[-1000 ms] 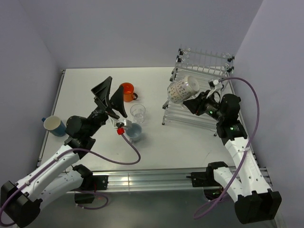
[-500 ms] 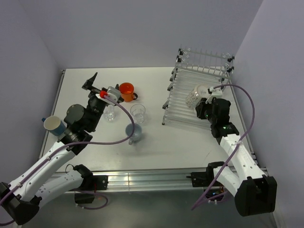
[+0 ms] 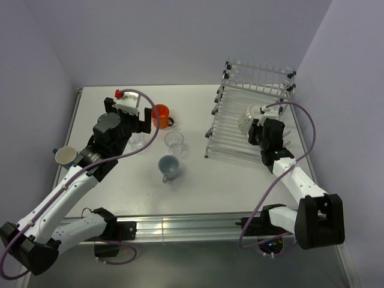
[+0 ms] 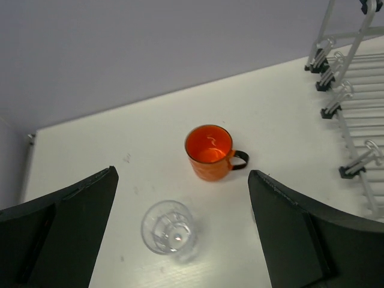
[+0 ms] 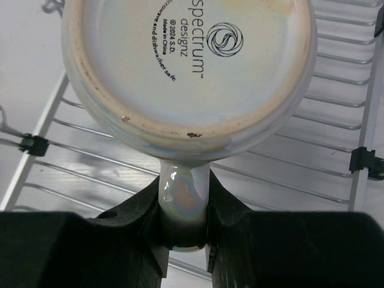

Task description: Load the cups into the dish rack

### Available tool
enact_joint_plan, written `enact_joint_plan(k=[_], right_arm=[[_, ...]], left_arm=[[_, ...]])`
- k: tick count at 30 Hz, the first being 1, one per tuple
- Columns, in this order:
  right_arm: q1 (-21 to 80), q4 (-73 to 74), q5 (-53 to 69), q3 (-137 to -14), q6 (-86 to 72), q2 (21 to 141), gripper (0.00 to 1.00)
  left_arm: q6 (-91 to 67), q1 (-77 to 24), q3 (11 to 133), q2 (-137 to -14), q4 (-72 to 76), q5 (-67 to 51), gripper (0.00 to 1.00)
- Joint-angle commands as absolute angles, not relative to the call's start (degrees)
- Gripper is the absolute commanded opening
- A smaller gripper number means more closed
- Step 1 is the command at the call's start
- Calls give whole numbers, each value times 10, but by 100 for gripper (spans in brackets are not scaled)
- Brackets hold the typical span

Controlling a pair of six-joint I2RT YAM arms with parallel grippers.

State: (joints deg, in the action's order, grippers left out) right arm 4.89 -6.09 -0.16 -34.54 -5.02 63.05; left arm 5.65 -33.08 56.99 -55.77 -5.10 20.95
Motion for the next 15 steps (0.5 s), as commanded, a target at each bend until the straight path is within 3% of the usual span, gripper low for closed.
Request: enact_joint_plan(k=[1,15], right_arm=[[51,-186,-32,-408,-41,656,0],[99,-216,-68,-510,-19,804,0]], left_arm=[[-52,-326,605,-555,-114,181,99],[-56,-313,605,-567,-127,169,99]])
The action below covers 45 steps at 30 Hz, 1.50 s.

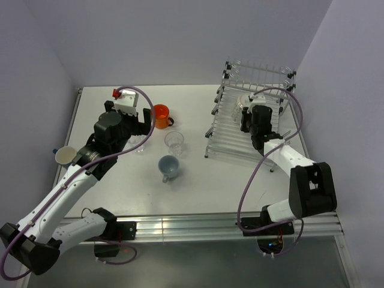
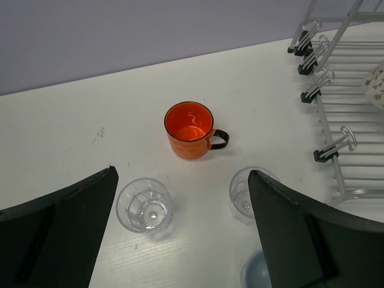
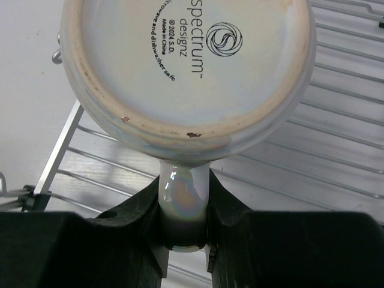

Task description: Load the cups into the dish rack

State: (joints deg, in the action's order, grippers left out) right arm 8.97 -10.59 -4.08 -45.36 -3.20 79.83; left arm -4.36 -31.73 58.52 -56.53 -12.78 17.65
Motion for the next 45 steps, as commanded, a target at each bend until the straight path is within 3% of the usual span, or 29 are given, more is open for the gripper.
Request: enact_joint_plan(k=[1,45], right_arm=[[102,-218,-74,-521,-19,810,0],[149,-205,-147,-674,-11,999,0]], left_arm=[[-55,-312,605,-570,-128,173,99],[-56,-265,559,-581,-98,151,99]])
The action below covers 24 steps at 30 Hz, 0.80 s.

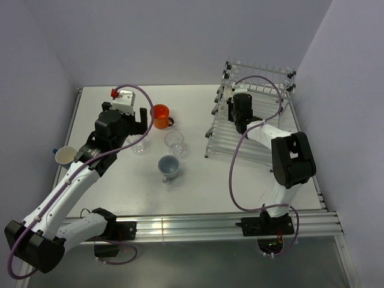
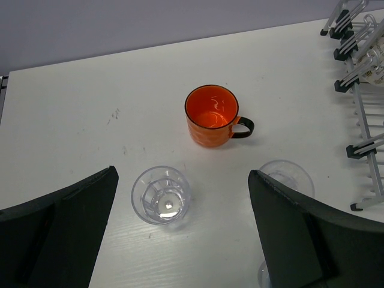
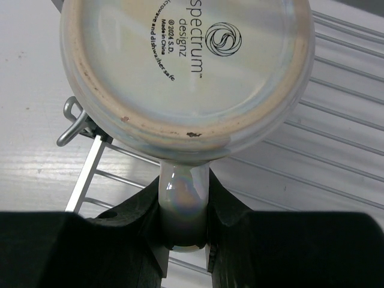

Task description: Load the cups into the dish rack

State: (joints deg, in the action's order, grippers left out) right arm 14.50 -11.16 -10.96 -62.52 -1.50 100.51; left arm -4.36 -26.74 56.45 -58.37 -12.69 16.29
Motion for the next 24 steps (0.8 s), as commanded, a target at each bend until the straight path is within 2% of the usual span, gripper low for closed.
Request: enact_joint_plan(k=[1,24], right_arm=[[149,-206,-149,-675,-12,1003,0],[147,-209,-157,-712,-30,1042,0]], left_arm=[[-56,-264,558,-580,-98,151,99],[-60,-256,555,-585,-103,148,99]])
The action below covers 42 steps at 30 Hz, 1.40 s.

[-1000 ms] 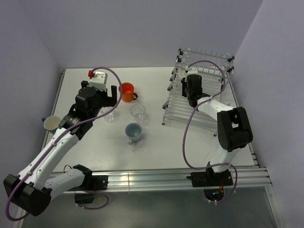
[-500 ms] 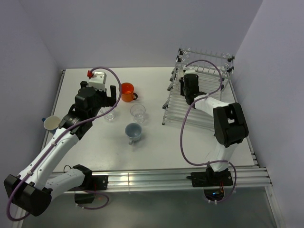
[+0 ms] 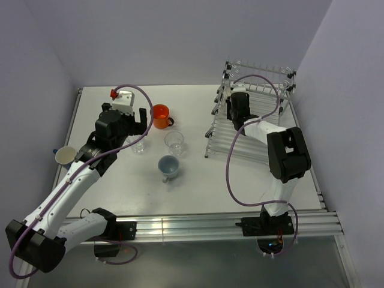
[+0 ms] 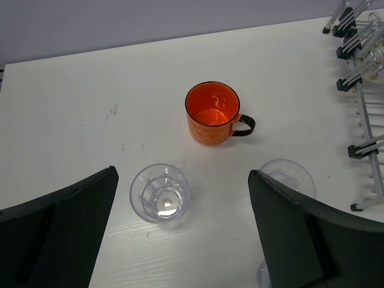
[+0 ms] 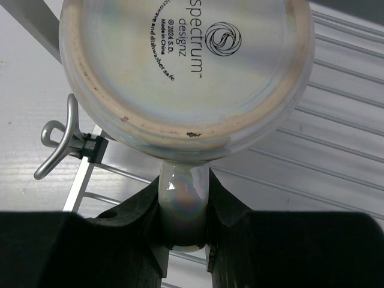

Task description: Load the cups into the dish rack

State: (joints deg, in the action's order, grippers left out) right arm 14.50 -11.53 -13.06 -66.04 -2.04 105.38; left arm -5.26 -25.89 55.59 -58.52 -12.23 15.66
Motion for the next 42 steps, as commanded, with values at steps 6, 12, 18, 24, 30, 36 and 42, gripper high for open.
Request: enact_joint_plan(k=[6,12,18,24,30,36,42], right_arm=[[148,-203,-166,-718,-40,1047,0],[147,-195,-169,-729,-46,1056,0],[147,-193,-176,-735,-48,1059,4],[146,-175,-178,-748,-54,1066,12],[147,-161,-178,-758,-54,1070,15],[148,-140,-189,-763,-62,1070,18],[148,-137,-199,-759,-63,1067,19]], left_arm=[[-58,-256,553,-587,-99,146,99],[-58,-255,550,-587,-99,146,99],[-58,-254,550,-587,-99,146,99],[-56,-255,548,-587,-97,145,99],[-55,-255,548,-586,-98,145,99],[-56,-254,547,-584,-97,142,99],[-54,-254,544,-584,-94,140,99]])
